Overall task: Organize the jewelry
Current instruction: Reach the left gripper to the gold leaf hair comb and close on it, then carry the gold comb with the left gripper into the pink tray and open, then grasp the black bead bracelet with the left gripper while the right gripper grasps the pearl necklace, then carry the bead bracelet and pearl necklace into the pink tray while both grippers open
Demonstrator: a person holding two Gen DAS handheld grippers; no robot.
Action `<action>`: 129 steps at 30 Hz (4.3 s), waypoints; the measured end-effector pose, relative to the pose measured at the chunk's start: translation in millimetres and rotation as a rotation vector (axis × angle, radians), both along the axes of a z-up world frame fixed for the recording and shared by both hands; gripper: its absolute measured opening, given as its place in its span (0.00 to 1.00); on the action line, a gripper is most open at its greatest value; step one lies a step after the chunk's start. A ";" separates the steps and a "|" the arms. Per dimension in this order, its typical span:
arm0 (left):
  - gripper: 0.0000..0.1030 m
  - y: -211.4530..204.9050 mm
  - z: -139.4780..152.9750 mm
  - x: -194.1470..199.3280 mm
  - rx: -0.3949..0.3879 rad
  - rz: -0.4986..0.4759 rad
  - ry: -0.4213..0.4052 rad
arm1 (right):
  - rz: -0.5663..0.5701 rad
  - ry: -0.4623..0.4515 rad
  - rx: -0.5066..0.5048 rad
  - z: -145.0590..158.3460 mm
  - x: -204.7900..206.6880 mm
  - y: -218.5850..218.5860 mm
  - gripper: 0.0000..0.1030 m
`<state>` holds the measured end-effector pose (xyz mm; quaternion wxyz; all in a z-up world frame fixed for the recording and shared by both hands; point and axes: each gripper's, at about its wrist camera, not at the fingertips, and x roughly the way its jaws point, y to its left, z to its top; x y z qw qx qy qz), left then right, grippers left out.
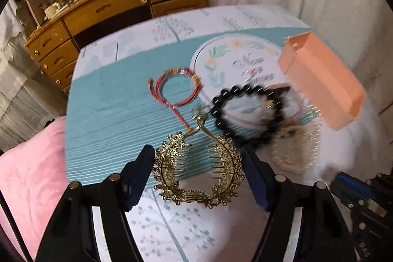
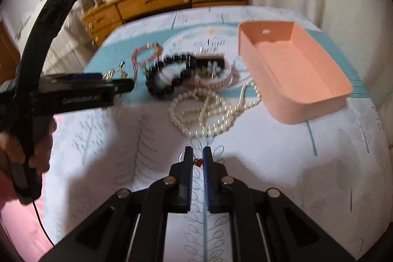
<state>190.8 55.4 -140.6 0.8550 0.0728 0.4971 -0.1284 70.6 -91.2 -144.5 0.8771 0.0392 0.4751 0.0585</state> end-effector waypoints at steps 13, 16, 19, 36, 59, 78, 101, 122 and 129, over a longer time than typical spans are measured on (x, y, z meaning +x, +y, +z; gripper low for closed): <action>0.68 -59.4 105.4 5.8 -0.251 -0.110 0.015 | -0.102 -0.234 0.033 80.1 1.9 -50.0 0.07; 0.68 -82.1 110.6 14.1 -0.286 -0.117 0.013 | -0.117 -0.258 0.034 86.2 7.5 -67.6 0.07; 0.68 -109.9 110.9 21.6 -0.274 -0.113 -0.003 | -0.122 -0.269 0.050 87.4 13.2 -88.8 0.07; 0.93 -194.3 61.2 77.8 -0.237 0.112 0.119 | 0.090 -0.104 0.122 63.0 69.4 -169.6 0.08; 0.94 -48.4 -5.8 9.5 0.004 0.497 0.180 | 0.107 0.167 0.436 20.6 54.4 -124.1 0.48; 0.86 -33.6 -34.6 0.8 -0.067 0.142 0.040 | 0.020 0.116 0.124 -18.4 39.5 -35.1 0.58; 0.15 -51.0 -51.7 21.7 -0.157 -0.161 -0.003 | 0.028 -0.067 -0.093 -30.9 51.3 0.0 0.58; 0.13 -17.1 -17.0 20.7 -0.319 -0.031 -0.012 | -0.039 -0.058 0.054 -12.2 60.3 -13.6 0.06; 0.12 -13.9 13.0 10.9 -0.364 0.013 -0.032 | 0.011 -0.114 0.116 28.7 53.1 -19.5 0.05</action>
